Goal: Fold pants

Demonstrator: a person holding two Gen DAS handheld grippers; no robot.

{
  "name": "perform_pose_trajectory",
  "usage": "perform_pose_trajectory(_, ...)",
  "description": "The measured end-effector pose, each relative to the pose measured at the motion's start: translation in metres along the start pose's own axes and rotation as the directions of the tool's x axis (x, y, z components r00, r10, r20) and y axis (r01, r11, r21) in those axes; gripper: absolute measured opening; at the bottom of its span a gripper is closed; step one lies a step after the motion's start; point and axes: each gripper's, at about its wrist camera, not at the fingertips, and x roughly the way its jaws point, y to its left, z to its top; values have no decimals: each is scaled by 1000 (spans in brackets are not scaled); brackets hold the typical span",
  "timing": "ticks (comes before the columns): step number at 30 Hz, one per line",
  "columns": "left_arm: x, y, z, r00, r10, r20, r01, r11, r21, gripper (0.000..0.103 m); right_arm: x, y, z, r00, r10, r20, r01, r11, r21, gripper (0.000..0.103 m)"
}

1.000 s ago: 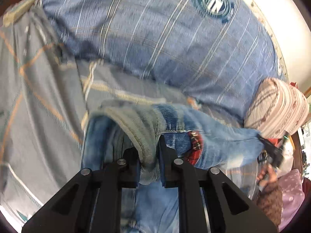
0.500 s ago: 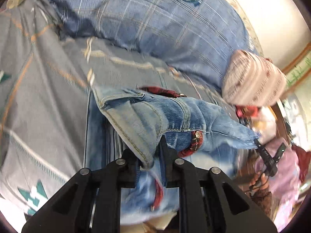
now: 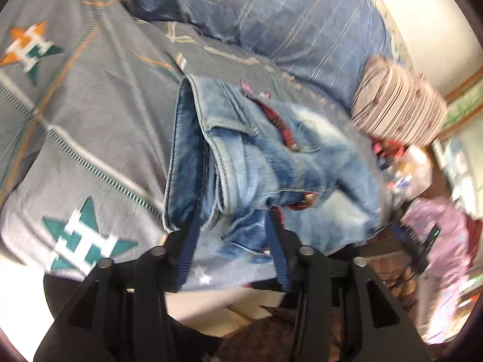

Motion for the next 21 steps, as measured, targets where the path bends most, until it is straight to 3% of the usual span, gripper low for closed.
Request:
perform_pose_trajectory(1,-5,2,1,999,-35,23,36,999,-29,65,-7,2,0,998,69,4,-69,997,32,66)
perform_pose_trajectory(3,-7,1,7,995,-89,51,93,992,-89,80,-4,9,-1,979,203,-28,-200,977,75,69)
perform_pose_trajectory(5,9,-4,13,991,-132,32,136,982,-130,81,13,25,-4,939,325,-107,-311,941,134,69)
perform_pose_trajectory(8,37,-3,15,984,-174,-26,164,962,-218,81,43,48,-12,860,476,-184,-430,869,244,69)
perform_pose_trajectory(11,55,0,16,982,-184,-47,161,939,-303,81,70,71,-22,780,568,-261,-483,813,325,69)
perform_pose_trajectory(13,61,-2,16,983,-180,-43,156,933,-325,81,85,84,-28,749,595,-290,-487,792,367,69)
perform_pose_trajectory(15,69,-5,19,985,-168,-48,142,930,-338,81,97,95,-30,735,612,-292,-494,778,388,69)
perform_pose_trajectory(19,85,-10,30,992,-112,-53,87,935,-343,78,114,108,-32,741,613,-275,-473,767,433,69)
perform_pose_trajectory(20,87,-12,35,995,-92,-44,72,941,-330,69,120,109,-34,737,618,-274,-465,757,458,64)
perform_pose_trajectory(21,86,-12,39,996,-80,-40,63,945,-320,47,125,110,-34,727,634,-265,-473,742,476,55)
